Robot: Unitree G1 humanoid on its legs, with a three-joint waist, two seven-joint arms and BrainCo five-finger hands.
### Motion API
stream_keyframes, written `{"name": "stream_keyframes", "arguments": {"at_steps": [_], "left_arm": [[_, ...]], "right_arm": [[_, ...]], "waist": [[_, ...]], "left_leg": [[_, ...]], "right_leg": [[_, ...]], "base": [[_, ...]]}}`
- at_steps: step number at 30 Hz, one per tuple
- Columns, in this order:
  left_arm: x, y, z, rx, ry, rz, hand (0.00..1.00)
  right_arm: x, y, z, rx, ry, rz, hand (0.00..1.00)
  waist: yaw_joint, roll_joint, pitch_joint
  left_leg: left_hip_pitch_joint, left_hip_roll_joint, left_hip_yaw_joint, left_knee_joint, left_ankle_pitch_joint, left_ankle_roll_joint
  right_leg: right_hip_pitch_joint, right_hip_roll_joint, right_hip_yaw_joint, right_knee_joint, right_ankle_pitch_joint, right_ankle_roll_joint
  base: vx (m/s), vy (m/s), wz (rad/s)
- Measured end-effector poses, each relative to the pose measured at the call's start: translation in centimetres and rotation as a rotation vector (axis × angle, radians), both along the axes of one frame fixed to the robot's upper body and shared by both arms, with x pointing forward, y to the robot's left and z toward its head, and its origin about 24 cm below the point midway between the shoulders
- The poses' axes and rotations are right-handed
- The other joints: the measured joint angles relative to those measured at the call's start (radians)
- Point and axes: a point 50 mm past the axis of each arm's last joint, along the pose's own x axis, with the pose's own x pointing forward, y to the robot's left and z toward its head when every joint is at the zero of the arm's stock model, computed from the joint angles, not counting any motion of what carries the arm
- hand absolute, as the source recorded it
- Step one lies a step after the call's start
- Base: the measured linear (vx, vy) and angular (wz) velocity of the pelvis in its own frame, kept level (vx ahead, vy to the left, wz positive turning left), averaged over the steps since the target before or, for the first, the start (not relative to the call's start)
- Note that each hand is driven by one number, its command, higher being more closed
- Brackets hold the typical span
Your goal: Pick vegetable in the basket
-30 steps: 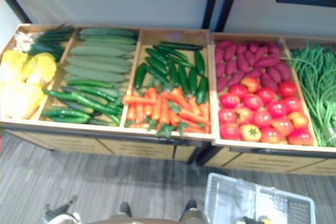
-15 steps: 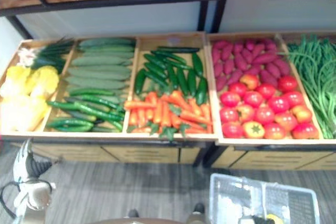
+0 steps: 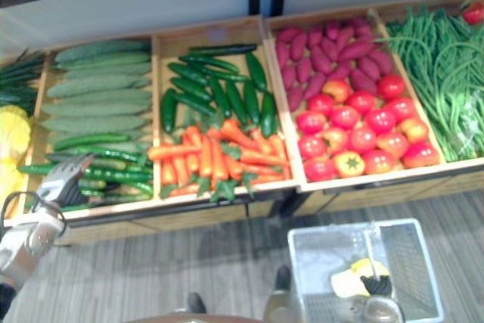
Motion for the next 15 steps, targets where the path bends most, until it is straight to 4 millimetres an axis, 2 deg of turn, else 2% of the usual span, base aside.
{"name": "stream_keyframes", "arguments": {"at_steps": [8,15], "left_arm": [[1.4,-2.4,2.1,0.051,-0.021,-0.163,0.0],[2.4,-4.5,2.2,0.063,0.004,-0.274,0.0]], "right_arm": [[-0.8,-0.4,0.1,-0.011,0.018,-0.004,1.0],[-0.1,-0.7,0.8,-0.037,-0.019,0.017,1.0]], "waist": [[0.0,0.018,0.01],[0.007,0.024,0.013]], "left_leg": [[0.0,0.006,0.006,0.018,-0.014,-0.003],[-0.024,0.007,0.021,0.026,-0.017,-0.003]], "right_leg": [[0.0,0.001,0.007,0.003,0.0,0.0],[-0.031,0.003,0.027,0.005,0.011,-0.001]], "base": [[0.01,-0.013,-0.03],[-0.02,-0.017,-0.05]]}}
